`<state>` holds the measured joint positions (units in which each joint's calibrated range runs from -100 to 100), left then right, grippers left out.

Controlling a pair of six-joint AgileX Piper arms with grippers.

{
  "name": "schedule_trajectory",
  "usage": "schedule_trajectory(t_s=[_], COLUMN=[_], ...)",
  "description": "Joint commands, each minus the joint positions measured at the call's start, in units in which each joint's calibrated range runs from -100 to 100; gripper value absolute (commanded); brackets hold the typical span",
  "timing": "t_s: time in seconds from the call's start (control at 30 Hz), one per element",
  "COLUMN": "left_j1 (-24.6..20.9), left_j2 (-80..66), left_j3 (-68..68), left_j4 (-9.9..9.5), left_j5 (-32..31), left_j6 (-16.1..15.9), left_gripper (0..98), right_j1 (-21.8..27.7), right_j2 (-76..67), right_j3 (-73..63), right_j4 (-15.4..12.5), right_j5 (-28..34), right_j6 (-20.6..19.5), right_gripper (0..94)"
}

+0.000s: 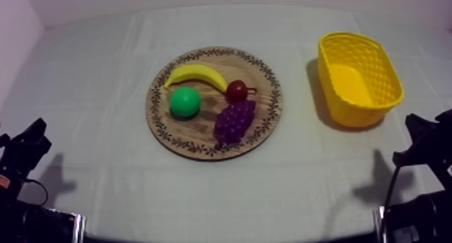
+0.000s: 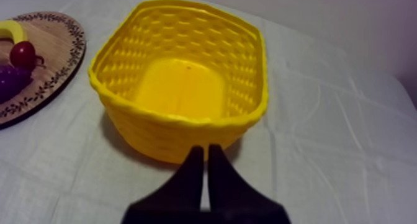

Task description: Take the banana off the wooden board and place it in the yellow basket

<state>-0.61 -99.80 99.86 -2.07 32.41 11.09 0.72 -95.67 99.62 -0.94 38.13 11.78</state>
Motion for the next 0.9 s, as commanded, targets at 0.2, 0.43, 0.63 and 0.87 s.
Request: schedule_trajectory(t_s=[0.2,0.43,0.63,0.87], left_j1=[0.0,0.0,0.0,0.0], left_j2=[0.0,0.0,0.0,0.0], left_j3=[0.0,0.0,0.0,0.0], left_j4=[-0.01,-0.01,-0.01,-0.01], left_j5=[0.0,0.0,0.0,0.0], left_j6=[0.0,0.0,0.0,0.0], left_gripper=[0.1,0.1,0.1,0.1], right_j1=[0.0,0.0,0.0,0.0], right_j2=[0.0,0.0,0.0,0.0], right_j3=[0.0,0.0,0.0,0.0], right_j4=[0.0,0.0,0.0,0.0], right_j5=[0.1,0.1,0.1,0.0], right_j6=[0.0,0.0,0.0,-1.1], right_gripper=[0.6,0.6,0.6,0.6])
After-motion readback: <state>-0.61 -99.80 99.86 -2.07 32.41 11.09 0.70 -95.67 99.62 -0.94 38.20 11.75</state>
